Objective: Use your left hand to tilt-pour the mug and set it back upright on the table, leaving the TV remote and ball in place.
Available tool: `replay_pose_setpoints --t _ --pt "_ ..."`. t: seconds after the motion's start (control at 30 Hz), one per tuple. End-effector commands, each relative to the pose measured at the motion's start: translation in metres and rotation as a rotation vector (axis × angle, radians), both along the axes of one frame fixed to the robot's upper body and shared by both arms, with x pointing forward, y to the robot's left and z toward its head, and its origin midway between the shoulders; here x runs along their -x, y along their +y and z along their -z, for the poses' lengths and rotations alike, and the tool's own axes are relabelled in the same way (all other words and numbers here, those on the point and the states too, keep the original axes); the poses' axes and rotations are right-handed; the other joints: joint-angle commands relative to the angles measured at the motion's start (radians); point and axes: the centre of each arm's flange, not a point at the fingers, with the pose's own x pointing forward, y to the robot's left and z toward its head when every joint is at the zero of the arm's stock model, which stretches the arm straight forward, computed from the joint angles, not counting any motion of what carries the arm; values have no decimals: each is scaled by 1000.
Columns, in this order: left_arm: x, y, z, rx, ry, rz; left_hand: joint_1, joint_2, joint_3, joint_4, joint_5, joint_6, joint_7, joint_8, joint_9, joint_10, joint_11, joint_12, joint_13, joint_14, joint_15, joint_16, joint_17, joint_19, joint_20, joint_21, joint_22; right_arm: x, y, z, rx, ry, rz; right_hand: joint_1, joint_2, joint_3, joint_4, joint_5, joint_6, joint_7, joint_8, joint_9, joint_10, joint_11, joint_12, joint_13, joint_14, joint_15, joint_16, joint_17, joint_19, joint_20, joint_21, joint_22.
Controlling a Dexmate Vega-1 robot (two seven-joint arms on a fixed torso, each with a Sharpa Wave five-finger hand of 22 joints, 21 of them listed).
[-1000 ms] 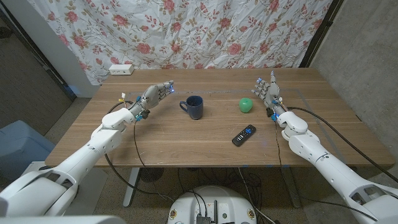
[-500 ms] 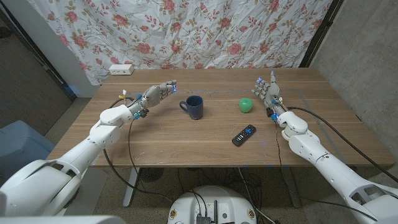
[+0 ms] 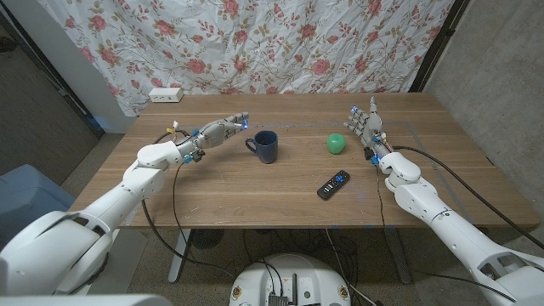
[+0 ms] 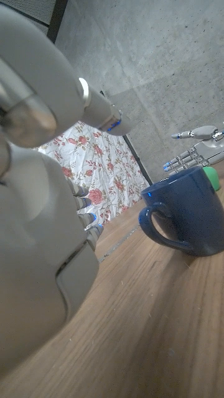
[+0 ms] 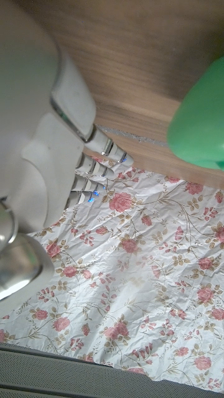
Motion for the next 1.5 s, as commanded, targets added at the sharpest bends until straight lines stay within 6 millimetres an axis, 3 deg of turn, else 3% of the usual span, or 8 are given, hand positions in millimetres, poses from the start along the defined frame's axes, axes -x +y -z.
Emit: replay_pose_setpoints --t 0.03,0.3,0.5,1.07,1.5 --pt "-1 -8 -1 -87 -27 27 16 0 8 1 -4 -49 0 0 2 -112 4 0 4 -149 5 2 2 -107 13 3 5 0 0 0 0 0 0 2 39 -6 4 8 7 0 1 3 2 -3 3 3 9 -4 6 5 3 0 8 2" --pt "-12 -10 -5 -115 -53 19 39 -16 9 1 -6 25 2 36 4 -47 -17 30 6 -108 -20 19 2 -91 10 15 6 0 0 0 0 0 0 2 39 -7 4 9 8 -1 2 3 3 -2 4 4 9 -3 7 5 4 -1 9 2" --pt "-21 -10 -7 -152 -66 0 54 -30 7 1 -9 59 -10 49 6 -42 -28 31 9 -117 -27 16 3 -121 13 9 6 0 0 0 0 0 0 2 40 -8 4 9 8 -2 2 3 2 -3 3 4 8 -4 6 5 4 0 9 2" --pt "-27 -20 -4 -243 -36 29 69 -45 5 1 -7 41 -13 43 9 -28 -34 35 14 -103 -37 18 4 -136 13 8 6 0 0 0 -3 0 5 2 41 -10 4 9 9 -2 2 2 5 -4 4 4 9 -3 7 5 3 0 9 2" --pt "-29 -16 -1 -271 -12 19 76 -64 -1 2 0 3 -11 31 10 -60 -17 24 18 -136 -23 9 5 -170 18 6 7 0 0 0 -3 0 5 2 41 -12 4 10 7 -1 1 2 1 -2 2 4 8 -4 7 6 3 0 9 2"
